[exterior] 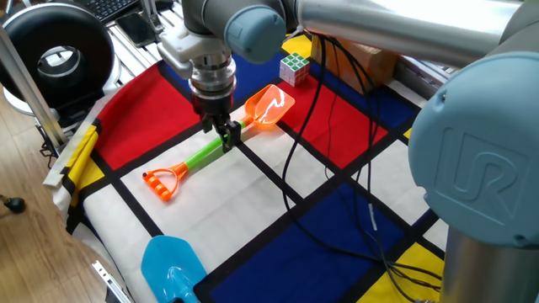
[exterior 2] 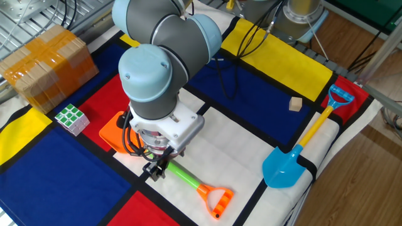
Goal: Use a shovel to scoop up an object
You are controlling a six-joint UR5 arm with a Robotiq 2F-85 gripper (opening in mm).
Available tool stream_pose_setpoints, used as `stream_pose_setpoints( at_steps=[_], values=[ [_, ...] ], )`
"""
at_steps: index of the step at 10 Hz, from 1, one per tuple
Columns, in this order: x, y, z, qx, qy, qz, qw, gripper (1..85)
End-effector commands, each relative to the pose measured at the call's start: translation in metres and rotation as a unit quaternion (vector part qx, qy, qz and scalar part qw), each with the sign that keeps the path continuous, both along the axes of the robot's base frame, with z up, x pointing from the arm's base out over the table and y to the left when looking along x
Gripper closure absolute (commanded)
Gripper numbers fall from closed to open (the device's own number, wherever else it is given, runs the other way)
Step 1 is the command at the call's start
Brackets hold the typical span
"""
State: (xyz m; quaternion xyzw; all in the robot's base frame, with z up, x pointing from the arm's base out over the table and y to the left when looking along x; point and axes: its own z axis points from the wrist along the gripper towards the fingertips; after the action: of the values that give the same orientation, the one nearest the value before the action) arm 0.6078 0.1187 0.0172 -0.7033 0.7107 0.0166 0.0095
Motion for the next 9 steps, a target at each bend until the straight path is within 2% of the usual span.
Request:
stream_pose_setpoints(
  at_steps=[1, 5, 6, 8, 9],
  values=[
    [0.001, 0.001, -0.006, 0.001, -0.004, -0.007, 1.0, 17.7],
    [-0.003, -0.002, -0.013, 0.001, -0.003, -0.009, 1.0, 17.7],
    [-0.001, -0.005, -0.017, -0.002, -0.012, -0.012, 0.9999, 17.3],
    [0.0, -0.004, -0.02, 0.002, -0.018, -0.019, 0.9997, 24.0],
    [0.0, -0.001, -0.02, 0.009, -0.018, -0.023, 0.9995, 34.7]
  ],
)
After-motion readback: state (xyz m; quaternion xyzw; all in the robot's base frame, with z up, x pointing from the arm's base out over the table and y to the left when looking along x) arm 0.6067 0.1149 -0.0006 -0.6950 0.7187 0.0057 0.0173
